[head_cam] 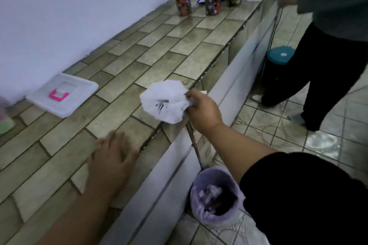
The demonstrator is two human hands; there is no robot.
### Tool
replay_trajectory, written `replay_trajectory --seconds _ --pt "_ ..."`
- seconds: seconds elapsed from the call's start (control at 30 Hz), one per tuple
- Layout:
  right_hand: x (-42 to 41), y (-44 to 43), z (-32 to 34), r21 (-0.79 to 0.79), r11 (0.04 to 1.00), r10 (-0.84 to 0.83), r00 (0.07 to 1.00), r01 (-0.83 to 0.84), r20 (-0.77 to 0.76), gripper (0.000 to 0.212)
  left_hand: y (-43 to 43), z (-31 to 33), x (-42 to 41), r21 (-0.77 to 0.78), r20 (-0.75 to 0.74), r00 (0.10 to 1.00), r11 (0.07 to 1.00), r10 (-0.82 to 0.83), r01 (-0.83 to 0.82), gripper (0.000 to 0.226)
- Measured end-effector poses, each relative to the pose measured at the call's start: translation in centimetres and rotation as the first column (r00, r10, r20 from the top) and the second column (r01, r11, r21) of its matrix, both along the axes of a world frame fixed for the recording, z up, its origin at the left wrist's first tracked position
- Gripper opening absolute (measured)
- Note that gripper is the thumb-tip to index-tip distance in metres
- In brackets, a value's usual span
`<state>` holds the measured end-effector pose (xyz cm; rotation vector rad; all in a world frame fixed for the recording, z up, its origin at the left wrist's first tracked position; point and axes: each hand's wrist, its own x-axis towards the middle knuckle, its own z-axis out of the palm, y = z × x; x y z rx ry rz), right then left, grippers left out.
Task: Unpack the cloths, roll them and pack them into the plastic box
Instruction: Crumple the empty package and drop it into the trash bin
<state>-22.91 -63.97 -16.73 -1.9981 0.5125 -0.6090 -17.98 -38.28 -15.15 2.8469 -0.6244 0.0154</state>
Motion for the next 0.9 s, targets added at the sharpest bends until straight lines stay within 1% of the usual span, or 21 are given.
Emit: replay_trajectory --seconds 0.03,0.07,0.1,0.13,0.17,0.2,0.27,0.3,0.33,0.4,0.43,0.47,0.5,0.53,0.57,0.63,0.67,0.7,0.77,0.9 --pt "-1.0 -1.6 -1.1 0.051 0.993 -0.112 0.993 0.111 0.022 0.023 -2.1 -0.3 -1.6 -0.033 0.091 0.987 0.99 -0.134 0.137 0.068" --pt "-2.1 -3.0 -2.6 0.104 0.971 -0.218 0.976 0.215 0.013 0.025 -4.4 -1.0 -3.3 -0.026 0.172 0.939 0.951 -0.298 0.307 0.064" --pt "-3.3 -4.3 -4.6 0.146 0.941 -0.305 0.952 0.305 -0.026 0.026 -6.8 -2.2 -4.8 0.006 0.207 0.865 0.885 -0.457 0.466 0.059" --pt "-4.4 -5.2 -7.1 0.162 0.913 -0.366 0.927 0.375 -0.086 0.025 -9.0 -3.9 -5.9 0.062 0.205 0.79 0.813 -0.578 0.579 0.056" --pt "-5.6 -5.8 -10.0 0.157 0.893 -0.4 0.903 0.423 -0.158 0.025 -10.9 -5.8 -6.3 0.145 0.174 0.739 0.759 -0.651 0.635 0.054" --pt "-6.7 -6.0 -13.1 0.144 0.882 -0.411 0.881 0.45 -0.235 0.025 -12.5 -7.9 -6.1 0.255 0.111 0.72 0.719 -0.685 0.646 0.055" --pt "-8.8 -5.5 -19.5 0.115 0.889 -0.374 0.848 0.443 -0.374 0.026 -14.4 -12.5 -4.4 0.469 -0.018 0.728 0.637 -0.686 0.612 0.06" --pt "-9.5 -4.8 -22.7 0.096 0.906 -0.333 0.836 0.412 -0.436 0.027 -14.7 -15.2 -3.2 0.572 -0.069 0.724 0.567 -0.687 0.593 0.062" --pt "-10.2 -4.0 -25.9 0.081 0.922 -0.289 0.815 0.378 -0.503 0.028 -14.9 -17.9 -2.0 0.673 -0.11 0.713 0.476 -0.693 0.566 0.063" --pt "-10.8 -2.0 -31.8 0.064 0.938 -0.23 0.747 0.342 -0.623 0.027 -14.9 -22.6 0.0 0.84 -0.151 0.681 0.27 -0.716 0.47 0.062" --pt "-10.7 -1.0 -34.4 0.047 0.944 -0.218 0.722 0.328 -0.657 0.024 -14.8 -24.5 0.6 0.891 -0.152 0.666 0.191 -0.73 0.412 0.062" --pt "-10.5 -0.1 -36.8 0.024 0.951 -0.212 0.705 0.309 -0.677 0.023 -14.8 -26.3 1.2 0.924 -0.144 0.647 0.133 -0.749 0.359 0.062" --pt "-10.0 0.7 -39.0 0.001 0.958 -0.205 0.694 0.285 -0.69 0.025 -14.7 -27.9 1.5 0.946 -0.122 0.63 0.103 -0.767 0.308 0.063" --pt "-9.5 1.3 -41.0 -0.004 0.965 -0.188 0.682 0.261 -0.706 0.032 -14.7 -29.1 1.8 0.96 -0.089 0.612 0.097 -0.786 0.264 0.064" --pt "-8.9 1.8 -42.7 0.013 0.971 -0.153 0.659 0.24 -0.737 0.045 -14.8 -30.1 2.1 0.966 -0.061 0.591 0.1 -0.804 0.236 0.065" --pt "-8.0 2.6 -45.4 0.067 0.981 -0.046 0.555 0.182 -0.831 0.077 -14.8 -31.5 2.4 0.973 -0.016 0.558 0.115 -0.829 0.199 0.066" --pt "-7.7 3.0 -46.4 0.08 0.985 -0.006 0.501 0.151 -0.865 0.088 -14.8 -31.9 2.6 0.975 0.005 0.548 0.126 -0.837 0.182 0.067" --pt "-7.5 3.2 -47.2 0.085 0.988 0.016 0.467 0.126 -0.884 0.095 -14.9 -32.2 2.6 0.977 0.019 0.536 0.13 -0.844 0.172 0.067" --pt "-7.5 3.7 -48.0 0.083 0.99 0.023 0.45 0.115 -0.893 0.098 -15.0 -32.6 2.7 0.976 0.038 0.526 0.145 -0.85 0.164 0.065" --pt "-7.6 4.0 -47.8 0.082 0.99 0.02 0.473 0.112 -0.881 0.087 -15.5 -33.1 2.7 0.969 0.09 0.521 0.195 -0.849 0.15 0.064"
